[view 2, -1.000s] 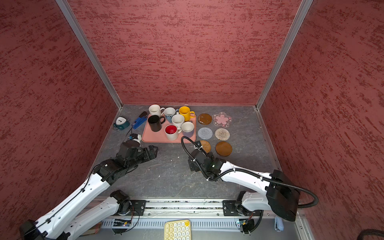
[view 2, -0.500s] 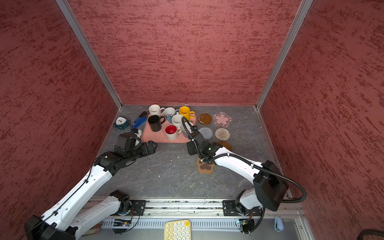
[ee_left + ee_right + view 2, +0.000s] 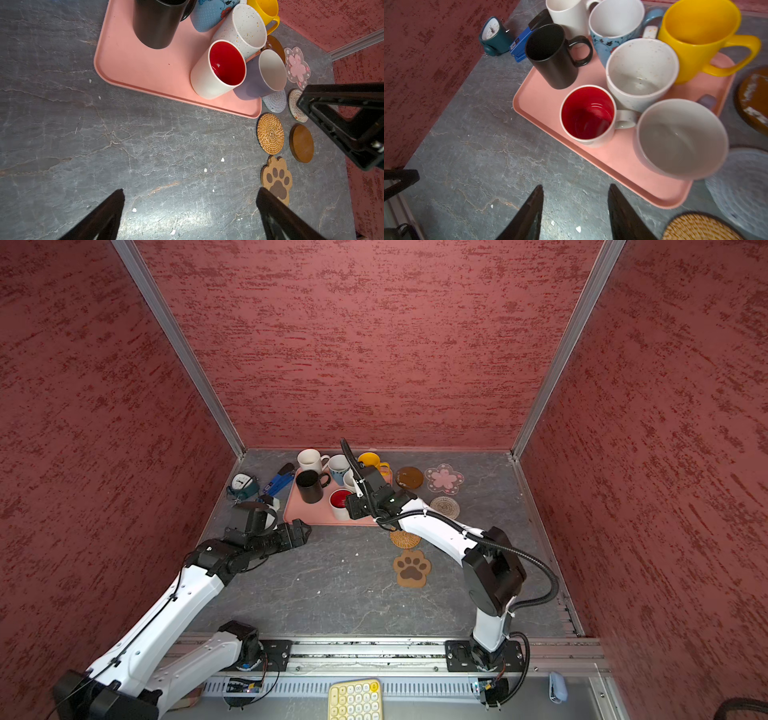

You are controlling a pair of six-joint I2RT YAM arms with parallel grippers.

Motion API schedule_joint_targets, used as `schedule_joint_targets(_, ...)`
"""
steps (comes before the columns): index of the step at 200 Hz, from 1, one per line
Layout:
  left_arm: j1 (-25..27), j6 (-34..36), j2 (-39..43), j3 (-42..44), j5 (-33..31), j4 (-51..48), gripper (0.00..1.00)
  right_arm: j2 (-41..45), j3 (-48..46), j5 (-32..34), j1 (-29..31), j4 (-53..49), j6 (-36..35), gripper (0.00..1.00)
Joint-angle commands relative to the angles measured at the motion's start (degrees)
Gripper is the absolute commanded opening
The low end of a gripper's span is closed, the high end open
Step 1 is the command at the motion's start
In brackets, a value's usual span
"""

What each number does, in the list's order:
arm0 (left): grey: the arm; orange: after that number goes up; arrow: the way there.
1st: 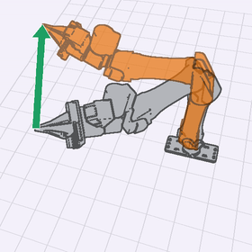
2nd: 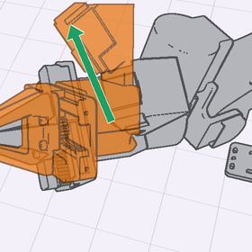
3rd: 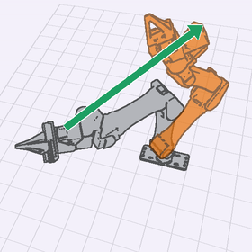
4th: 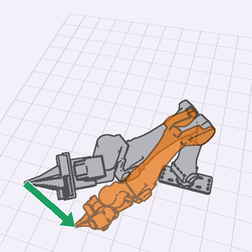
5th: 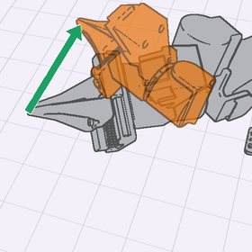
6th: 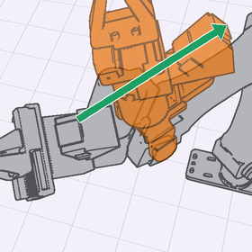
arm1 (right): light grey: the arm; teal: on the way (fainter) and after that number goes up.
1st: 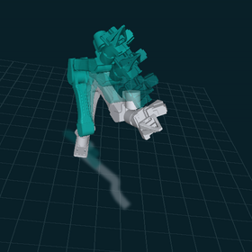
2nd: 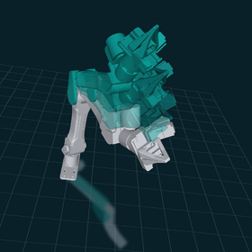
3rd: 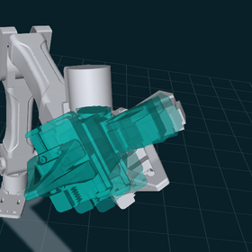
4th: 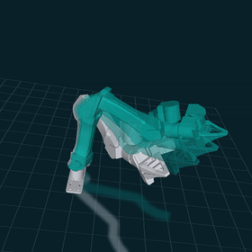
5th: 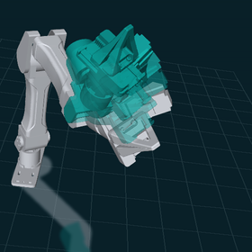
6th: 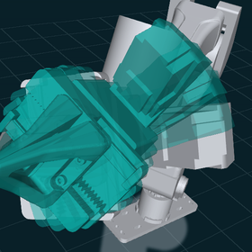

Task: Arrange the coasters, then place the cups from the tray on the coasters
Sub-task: 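Raise the right gripper and move it over the red-lined white mug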

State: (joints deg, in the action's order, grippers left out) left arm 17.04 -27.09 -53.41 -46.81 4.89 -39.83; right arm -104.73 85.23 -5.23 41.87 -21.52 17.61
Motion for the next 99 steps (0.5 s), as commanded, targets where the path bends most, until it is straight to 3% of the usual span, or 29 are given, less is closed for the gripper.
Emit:
schedule_joint_targets(1, -0.9, 1.1, 2.1, 1.2, 0.9, -0.2, 1.00, -3.5, 3.6, -6.7, -1.4, -1.0, 0.4, 0.39)
schedule_joint_targets(55, -1.7, 1.4, 5.4, 3.1, 1.9, -1.8, 1.00, -6.9, 4.4, -8.8, -2.5, -0.6, 1.0, 0.05)
schedule_joint_targets(99, -1.7, 1.3, 5.5, 2.4, 2.1, -1.8, 1.00, -9.7, 4.6, -1.2, -2.5, -0.2, 1.8, 0.00)
